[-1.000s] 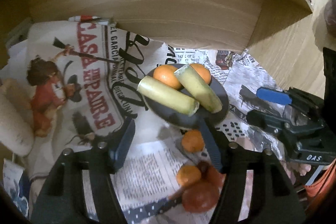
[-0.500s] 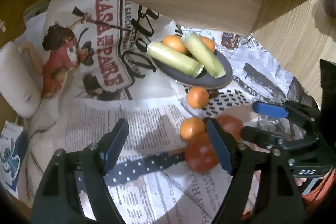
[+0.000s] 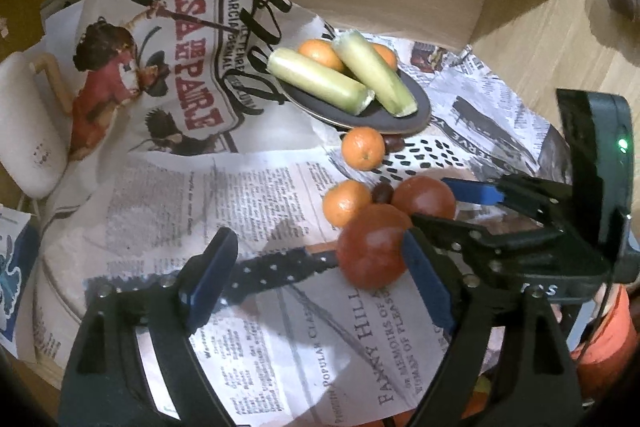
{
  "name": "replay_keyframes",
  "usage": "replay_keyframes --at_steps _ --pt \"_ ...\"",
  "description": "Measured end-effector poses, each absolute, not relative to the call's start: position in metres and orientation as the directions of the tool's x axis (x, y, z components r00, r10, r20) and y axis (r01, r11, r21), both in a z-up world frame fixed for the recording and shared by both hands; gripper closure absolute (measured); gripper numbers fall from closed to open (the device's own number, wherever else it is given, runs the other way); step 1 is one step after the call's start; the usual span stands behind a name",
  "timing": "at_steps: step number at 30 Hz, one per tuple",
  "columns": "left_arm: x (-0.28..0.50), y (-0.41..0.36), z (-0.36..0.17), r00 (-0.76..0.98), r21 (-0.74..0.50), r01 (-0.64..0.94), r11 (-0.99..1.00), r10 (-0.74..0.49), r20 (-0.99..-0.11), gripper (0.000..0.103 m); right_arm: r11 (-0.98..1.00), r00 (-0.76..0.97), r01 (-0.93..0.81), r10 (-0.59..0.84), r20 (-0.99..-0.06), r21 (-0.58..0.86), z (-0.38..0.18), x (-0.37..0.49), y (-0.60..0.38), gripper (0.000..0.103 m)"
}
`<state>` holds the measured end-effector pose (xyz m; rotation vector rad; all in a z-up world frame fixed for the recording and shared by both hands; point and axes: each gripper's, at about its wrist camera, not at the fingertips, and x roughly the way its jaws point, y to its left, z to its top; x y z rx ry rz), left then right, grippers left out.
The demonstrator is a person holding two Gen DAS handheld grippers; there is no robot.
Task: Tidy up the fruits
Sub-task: 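Grasp a large red tomato with the left tool while the right tool grasps another tomato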
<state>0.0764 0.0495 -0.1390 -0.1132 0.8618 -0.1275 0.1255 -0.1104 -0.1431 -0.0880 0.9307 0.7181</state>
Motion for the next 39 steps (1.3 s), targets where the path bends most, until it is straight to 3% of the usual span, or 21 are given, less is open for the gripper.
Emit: replay_keyframes --at_steps 2,10,13,18,34,36,37,39 --pt "0.076 0.045 -0.141 0.637 -0.155 0.076 0.985 -0.167 -0.752 0.017 0.758 0.364 -0.605 0.536 -0.761 0.244 -0.145 0.127 -0.109 0.058" --pt "0.081 0.035 -0.157 0.612 -0.183 0.085 0.979 -0.196 -0.766 0.018 0.776 0.411 -0.588 0.530 -0.741 0.229 -0.131 0.122 -0.126 0.061" --pt "0.087 0.029 -0.160 0.607 -0.193 0.102 0.976 -0.214 -0.765 0.027 0.793 0.442 -0.577 0.505 -0.741 0.196 -0.126 0.120 -0.134 0.062" --pt "0.095 0.016 -0.165 0.597 -0.180 0.146 0.973 -0.231 -0.768 0.054 0.799 0.446 -0.571 0.494 -0.746 0.187 -0.127 0.120 -0.140 0.062" --pt "0.099 0.032 -0.140 0.642 -0.180 0.148 0.972 -0.233 -0.730 0.061 0.787 0.438 -0.598 0.477 -0.762 0.149 -0.127 0.124 -0.130 0.062" --pt "0.104 0.034 -0.135 0.646 -0.184 0.152 0.971 -0.239 -0.725 0.069 0.793 0.449 -0.592 0.473 -0.758 0.145 -0.126 0.124 -0.131 0.062" --pt "0.108 0.035 -0.132 0.646 -0.188 0.158 0.969 -0.246 -0.723 0.084 0.794 0.453 -0.590 0.474 -0.755 0.145 -0.125 0.125 -0.131 0.062" --pt "0.117 0.038 -0.124 0.653 -0.191 0.165 0.968 -0.252 -0.714 0.088 0.796 0.457 -0.585 0.483 -0.747 0.156 -0.121 0.128 -0.134 0.062"
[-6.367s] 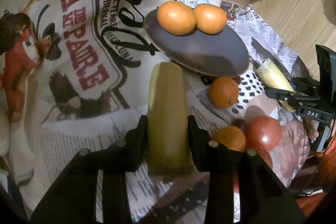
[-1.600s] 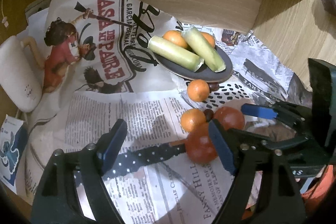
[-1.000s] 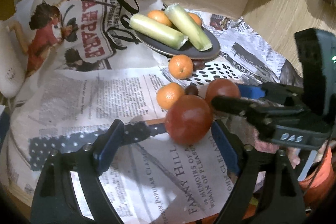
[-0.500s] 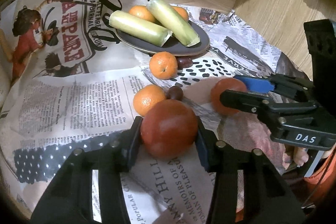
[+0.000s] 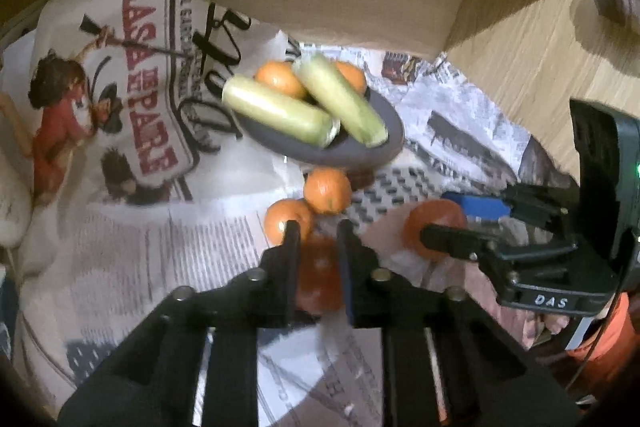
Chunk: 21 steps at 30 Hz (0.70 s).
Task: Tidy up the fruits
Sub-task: 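Grasp a large red tomato with the left tool while the right tool grasps another tomato, then carry both tomatoes over the dark grey plate and lower them onto it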
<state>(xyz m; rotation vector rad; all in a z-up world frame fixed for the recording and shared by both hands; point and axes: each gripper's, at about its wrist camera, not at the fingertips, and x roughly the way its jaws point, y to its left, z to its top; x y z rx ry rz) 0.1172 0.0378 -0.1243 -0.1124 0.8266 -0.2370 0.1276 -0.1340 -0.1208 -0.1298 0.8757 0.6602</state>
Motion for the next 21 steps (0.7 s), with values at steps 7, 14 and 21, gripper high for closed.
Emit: replay_keyframes --at_steps 7,14,21 --pt "0.129 0.042 -0.124 0.637 -0.200 0.185 0.962 -0.272 -0.722 0.083 0.796 0.432 -0.587 0.463 -0.774 0.148 -0.129 0.135 -0.137 0.062" --pt "0.131 0.047 -0.138 0.632 -0.156 0.146 0.977 -0.213 -0.745 0.053 0.784 0.412 -0.597 0.482 -0.773 0.171 -0.132 0.140 -0.136 0.061" --pt "0.143 0.048 -0.147 0.606 -0.195 0.158 0.968 -0.251 -0.755 0.046 0.777 0.399 -0.604 0.487 -0.777 0.177 -0.138 0.138 -0.134 0.060"
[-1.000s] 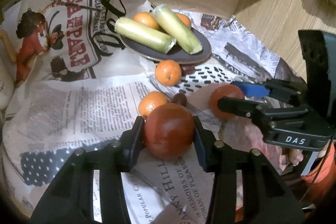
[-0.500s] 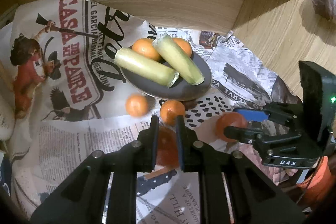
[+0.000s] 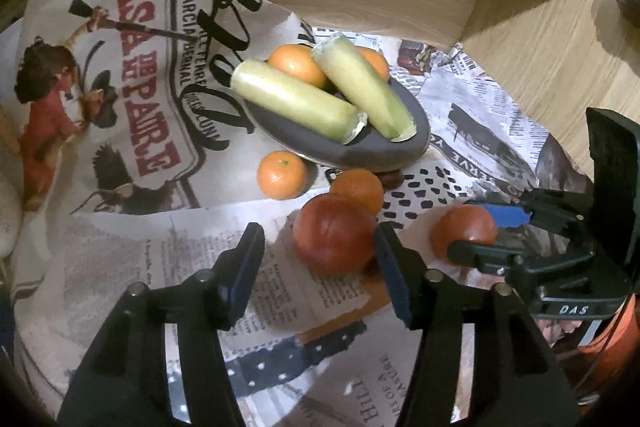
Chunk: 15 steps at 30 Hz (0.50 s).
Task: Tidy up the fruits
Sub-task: 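Carry both tomatoes over the dark grey plate and lower them onto it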
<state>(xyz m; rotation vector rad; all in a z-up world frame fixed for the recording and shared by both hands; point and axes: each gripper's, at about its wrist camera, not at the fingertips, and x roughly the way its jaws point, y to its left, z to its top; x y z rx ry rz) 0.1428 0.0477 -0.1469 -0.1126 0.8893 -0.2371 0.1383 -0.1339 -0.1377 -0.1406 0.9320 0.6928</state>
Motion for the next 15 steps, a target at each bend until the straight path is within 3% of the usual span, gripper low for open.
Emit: replay_keyframes --at_steps 7,9,15 --pt "0.156 0.037 -0.164 0.569 -0.200 0.171 0.965 -0.263 -0.779 0.046 0.775 0.392 -0.606 0.486 -0.781 0.178 -0.139 0.137 -0.134 0.059" --pt "0.157 0.038 -0.165 0.574 -0.204 0.169 0.964 -0.265 -0.775 0.052 0.780 0.397 -0.600 0.484 -0.780 0.178 -0.138 0.137 -0.136 0.059" --pt "0.154 0.044 -0.160 0.579 -0.207 0.173 0.963 -0.269 -0.770 0.054 0.797 0.436 -0.578 0.481 -0.761 0.173 -0.127 0.143 -0.145 0.059"
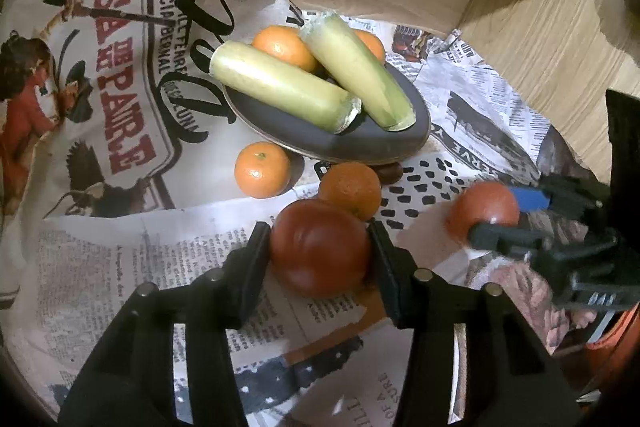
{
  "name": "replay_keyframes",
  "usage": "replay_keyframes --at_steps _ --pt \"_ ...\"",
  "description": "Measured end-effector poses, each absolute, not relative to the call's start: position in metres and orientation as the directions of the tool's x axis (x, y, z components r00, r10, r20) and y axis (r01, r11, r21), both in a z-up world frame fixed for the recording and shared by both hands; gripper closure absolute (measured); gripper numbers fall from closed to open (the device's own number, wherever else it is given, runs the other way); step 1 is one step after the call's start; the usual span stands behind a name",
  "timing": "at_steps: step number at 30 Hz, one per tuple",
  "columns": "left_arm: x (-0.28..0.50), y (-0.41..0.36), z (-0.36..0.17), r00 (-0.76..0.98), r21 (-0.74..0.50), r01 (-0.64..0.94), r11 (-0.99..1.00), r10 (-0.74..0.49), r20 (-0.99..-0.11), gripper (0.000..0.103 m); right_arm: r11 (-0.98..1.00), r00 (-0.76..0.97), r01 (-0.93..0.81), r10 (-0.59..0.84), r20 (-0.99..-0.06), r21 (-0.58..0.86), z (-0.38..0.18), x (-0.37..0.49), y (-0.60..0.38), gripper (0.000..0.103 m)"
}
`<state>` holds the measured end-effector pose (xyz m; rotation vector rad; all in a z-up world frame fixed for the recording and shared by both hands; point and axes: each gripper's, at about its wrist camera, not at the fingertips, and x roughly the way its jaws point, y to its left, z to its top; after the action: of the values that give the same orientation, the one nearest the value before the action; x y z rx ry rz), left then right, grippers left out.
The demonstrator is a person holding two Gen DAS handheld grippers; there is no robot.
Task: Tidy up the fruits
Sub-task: 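Carry both tomatoes over the dark grey plate and lower them onto it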
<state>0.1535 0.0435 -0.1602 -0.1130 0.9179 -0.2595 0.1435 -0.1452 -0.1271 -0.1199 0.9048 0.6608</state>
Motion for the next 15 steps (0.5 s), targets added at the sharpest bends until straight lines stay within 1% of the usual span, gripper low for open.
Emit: replay_keyframes --at_steps 4,9,15 --pt "0.153 0.048 -0.146 0.603 -0.216 0.175 0.960 -0.278 -0.748 0.054 0.809 0.468 -0.566 0.476 -0.744 0.162 -0.117 0.154 -0.150 0.059" --pt "0.162 0.046 -0.126 0.640 -0.196 0.177 0.964 -0.264 -0.722 0.054 0.824 0.504 -0.549 0.463 -0.729 0.144 -0.107 0.171 -0.153 0.059" --pt "0.184 0.031 -0.122 0.627 -0.205 0.215 0.955 -0.296 -0.721 0.054 0.850 0.545 -0.513 0.428 -0.721 0.117 -0.097 0.200 -0.158 0.059"
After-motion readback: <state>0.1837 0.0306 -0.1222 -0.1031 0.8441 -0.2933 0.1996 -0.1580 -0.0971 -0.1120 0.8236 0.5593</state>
